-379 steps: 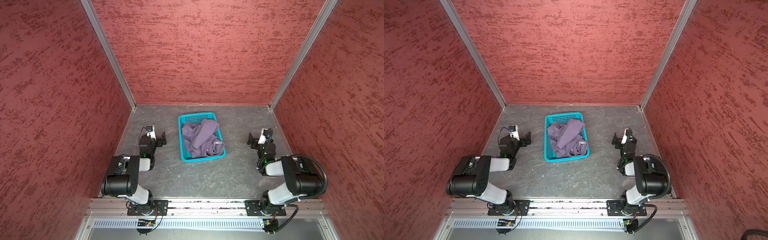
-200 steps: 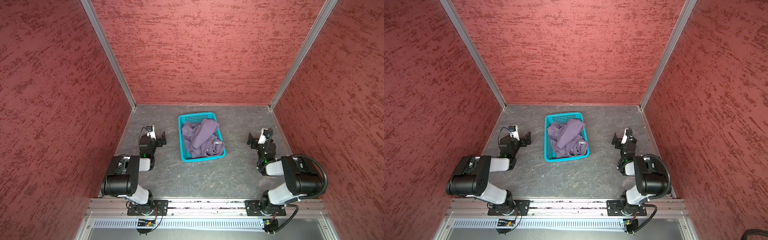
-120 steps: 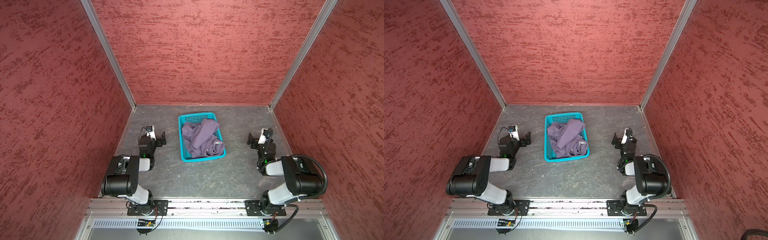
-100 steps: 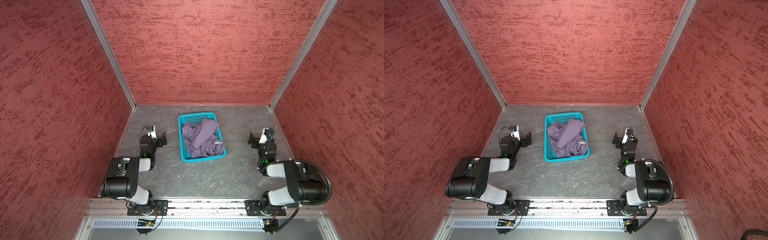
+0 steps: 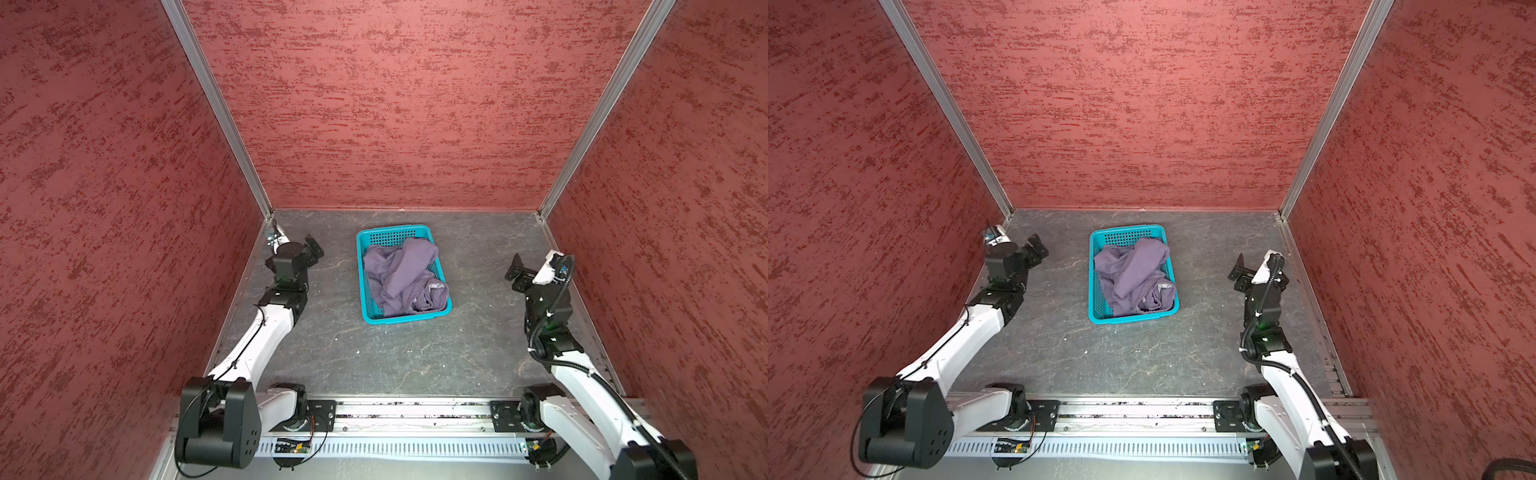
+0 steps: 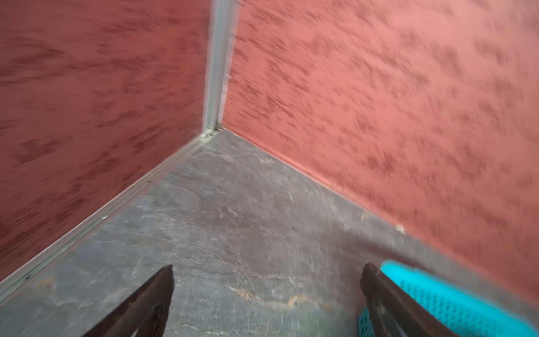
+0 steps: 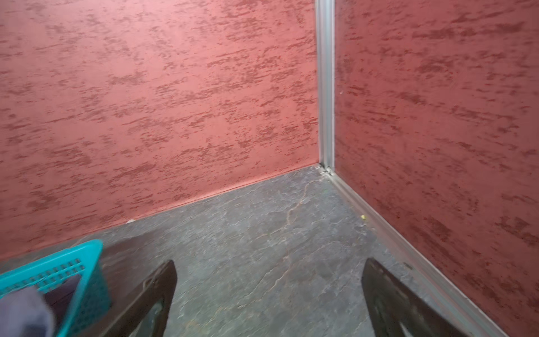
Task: Fold and stack the trousers
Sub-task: Rotate the basket at the top-right of the table.
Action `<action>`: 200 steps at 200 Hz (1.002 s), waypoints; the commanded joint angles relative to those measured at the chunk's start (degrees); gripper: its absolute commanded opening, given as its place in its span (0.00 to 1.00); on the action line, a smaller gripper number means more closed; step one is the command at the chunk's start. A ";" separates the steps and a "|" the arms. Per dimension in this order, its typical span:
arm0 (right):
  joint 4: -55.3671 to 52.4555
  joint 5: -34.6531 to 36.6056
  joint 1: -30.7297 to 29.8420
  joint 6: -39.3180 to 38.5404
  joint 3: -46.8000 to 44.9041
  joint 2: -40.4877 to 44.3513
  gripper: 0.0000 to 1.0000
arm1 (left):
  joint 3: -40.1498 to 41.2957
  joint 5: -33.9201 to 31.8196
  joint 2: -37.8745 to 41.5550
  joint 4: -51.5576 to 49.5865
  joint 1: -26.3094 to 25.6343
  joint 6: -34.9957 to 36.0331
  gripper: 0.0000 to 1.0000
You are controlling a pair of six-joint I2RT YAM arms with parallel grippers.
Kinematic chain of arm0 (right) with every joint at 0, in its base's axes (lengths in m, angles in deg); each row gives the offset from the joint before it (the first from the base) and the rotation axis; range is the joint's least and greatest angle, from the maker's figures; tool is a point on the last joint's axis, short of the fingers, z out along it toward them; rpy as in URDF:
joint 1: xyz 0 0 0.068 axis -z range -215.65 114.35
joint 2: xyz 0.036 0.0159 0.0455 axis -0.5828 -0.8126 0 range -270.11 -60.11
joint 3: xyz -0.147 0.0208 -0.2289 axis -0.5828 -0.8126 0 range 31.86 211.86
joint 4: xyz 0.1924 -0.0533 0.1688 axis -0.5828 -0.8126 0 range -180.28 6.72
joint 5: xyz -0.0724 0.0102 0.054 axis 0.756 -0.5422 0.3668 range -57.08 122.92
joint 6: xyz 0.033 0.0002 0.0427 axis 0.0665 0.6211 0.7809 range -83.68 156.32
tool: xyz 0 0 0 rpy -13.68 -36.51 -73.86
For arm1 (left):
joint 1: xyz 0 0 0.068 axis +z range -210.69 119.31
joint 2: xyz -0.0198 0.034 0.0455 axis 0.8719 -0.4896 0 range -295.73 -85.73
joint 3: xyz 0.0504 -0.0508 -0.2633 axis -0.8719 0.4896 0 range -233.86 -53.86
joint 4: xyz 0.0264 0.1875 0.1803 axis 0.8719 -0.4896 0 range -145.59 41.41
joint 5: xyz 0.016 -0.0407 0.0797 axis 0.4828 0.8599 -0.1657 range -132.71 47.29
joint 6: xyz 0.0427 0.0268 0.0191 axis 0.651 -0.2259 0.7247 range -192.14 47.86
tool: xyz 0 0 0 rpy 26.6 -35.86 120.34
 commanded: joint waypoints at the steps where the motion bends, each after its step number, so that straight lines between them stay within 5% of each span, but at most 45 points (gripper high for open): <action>1: -11.87 1.37 -4.30 1.11 3.31 0.83 0.99 | -2.94 7.26 1.50 -14.83 5.63 -12.80 0.99; 28: -17.99 1.14 -10.24 1.33 6.19 -1.10 0.99 | -3.00 20.94 0.86 -12.94 11.32 -14.31 0.95; 77: -21.56 -0.69 -15.40 5.41 11.91 -10.57 0.95 | -6.64 30.87 -7.10 -18.64 8.31 -12.43 0.76; 89: -19.67 -5.85 -15.85 4.72 12.98 -13.11 0.79 | -6.31 31.12 -8.80 -17.71 5.41 -12.26 0.68; 113: -18.19 -15.82 -16.29 6.60 16.73 -17.95 0.19 | -6.32 30.37 -12.35 -15.34 -1.13 -12.26 0.50; 124: -18.07 -18.23 -16.92 7.99 18.61 -19.90 0.00 | -6.71 29.17 -14.16 -14.63 -3.81 -12.43 0.39; 136: -18.13 -20.33 -18.00 8.53 20.45 -21.70 0.00 | -7.51 28.74 -16.67 -14.02 -6.07 -12.65 0.28; 158: -19.52 -22.05 -22.24 8.95 23.99 -24.28 0.00 | -10.30 28.14 -20.78 -15.15 -8.55 -12.89 0.23; 200: -22.06 -22.89 -33.98 11.40 29.44 -30.83 0.00 | -14.35 28.20 -25.96 -13.68 -10.38 -13.63 0.25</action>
